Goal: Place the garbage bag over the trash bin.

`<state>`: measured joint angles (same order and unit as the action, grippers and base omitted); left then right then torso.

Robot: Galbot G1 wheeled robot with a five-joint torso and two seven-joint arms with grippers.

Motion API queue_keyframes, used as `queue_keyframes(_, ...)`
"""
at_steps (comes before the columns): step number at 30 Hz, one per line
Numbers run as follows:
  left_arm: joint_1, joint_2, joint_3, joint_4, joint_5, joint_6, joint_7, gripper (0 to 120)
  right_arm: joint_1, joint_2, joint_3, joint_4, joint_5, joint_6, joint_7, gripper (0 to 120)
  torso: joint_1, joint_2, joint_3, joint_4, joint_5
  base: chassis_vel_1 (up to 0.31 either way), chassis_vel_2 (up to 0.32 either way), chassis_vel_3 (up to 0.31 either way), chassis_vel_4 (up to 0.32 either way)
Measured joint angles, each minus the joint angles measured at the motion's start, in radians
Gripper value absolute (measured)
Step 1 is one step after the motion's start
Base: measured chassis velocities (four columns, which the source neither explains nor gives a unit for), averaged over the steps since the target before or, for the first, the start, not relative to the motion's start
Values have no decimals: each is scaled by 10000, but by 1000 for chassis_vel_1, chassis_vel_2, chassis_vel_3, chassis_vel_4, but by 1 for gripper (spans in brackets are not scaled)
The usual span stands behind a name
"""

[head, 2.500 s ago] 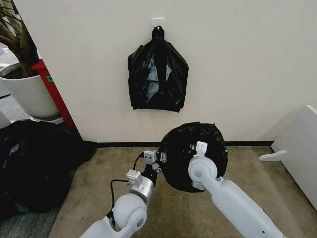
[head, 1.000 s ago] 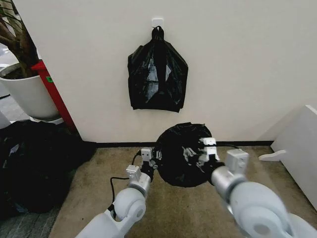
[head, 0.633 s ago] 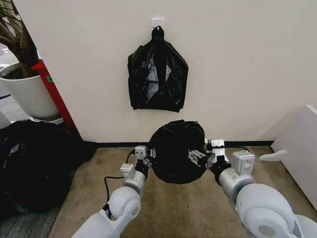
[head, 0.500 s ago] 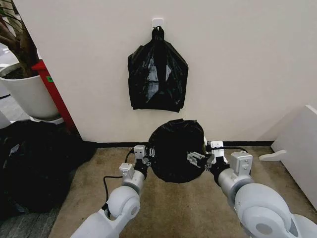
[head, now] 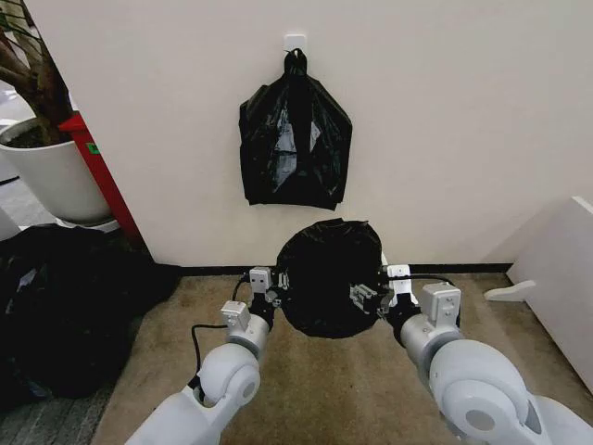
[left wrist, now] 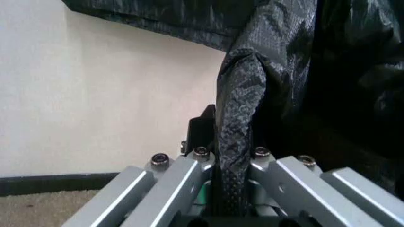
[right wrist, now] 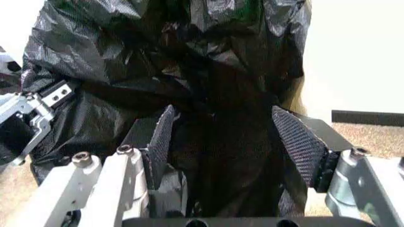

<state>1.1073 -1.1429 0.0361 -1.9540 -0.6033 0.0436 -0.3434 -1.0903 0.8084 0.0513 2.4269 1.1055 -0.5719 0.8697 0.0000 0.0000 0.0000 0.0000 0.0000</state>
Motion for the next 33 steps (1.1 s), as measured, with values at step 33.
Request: queue_keyframes(33, 3, 84, -7, 93, 163, -92, 171, 1, -237, -65, 64, 115, -555, 164, 76, 52, 1, -1, 0, 0, -1, 0, 0, 0, 0)
